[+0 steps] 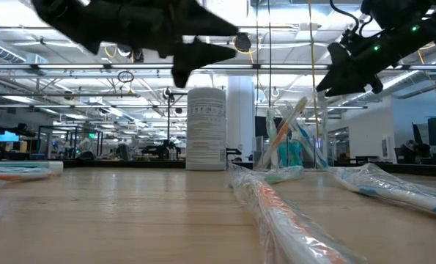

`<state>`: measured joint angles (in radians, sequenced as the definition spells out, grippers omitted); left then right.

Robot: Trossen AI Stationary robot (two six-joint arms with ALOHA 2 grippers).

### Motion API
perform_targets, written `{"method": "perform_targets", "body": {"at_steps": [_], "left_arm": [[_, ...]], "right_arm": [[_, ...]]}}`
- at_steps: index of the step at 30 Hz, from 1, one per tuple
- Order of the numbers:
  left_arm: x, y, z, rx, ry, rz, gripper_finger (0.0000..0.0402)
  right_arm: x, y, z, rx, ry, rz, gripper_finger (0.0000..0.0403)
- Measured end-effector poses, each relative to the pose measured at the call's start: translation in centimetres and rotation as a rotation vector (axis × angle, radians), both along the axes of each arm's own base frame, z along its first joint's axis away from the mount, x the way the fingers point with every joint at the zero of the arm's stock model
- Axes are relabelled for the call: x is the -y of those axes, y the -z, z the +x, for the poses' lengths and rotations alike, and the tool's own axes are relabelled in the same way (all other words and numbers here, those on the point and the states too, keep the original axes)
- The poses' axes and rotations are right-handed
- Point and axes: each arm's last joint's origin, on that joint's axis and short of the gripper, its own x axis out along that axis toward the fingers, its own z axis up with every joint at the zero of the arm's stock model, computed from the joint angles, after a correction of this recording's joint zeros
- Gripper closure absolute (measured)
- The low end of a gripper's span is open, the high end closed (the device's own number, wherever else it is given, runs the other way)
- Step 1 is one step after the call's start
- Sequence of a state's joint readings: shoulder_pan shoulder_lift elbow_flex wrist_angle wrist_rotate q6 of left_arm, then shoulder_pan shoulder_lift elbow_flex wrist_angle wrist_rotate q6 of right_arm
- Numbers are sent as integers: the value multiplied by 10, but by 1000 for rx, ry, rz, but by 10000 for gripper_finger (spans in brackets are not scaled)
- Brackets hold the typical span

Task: Pick & Place toothbrushing station
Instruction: Put the white and green toothbrush into the transparent mesh organizer, then put the white and blue toothbrush into the transparent mesh organizer

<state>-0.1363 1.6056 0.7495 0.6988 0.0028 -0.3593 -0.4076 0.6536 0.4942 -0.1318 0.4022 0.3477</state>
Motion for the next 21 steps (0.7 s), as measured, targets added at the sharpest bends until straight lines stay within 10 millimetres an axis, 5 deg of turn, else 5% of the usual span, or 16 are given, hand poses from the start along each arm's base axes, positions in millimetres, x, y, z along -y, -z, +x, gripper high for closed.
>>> {"method": "perform_targets", "body": {"at_steps": [11,21], "left_arm": [[24,2,81,-354,-70,-79,224],[55,51,135,-445,-53,-179,224]], "right_arm": [[-24,2,9,-11,-215,35,226],[-30,-3,13,36,-268,-1,229]]}}
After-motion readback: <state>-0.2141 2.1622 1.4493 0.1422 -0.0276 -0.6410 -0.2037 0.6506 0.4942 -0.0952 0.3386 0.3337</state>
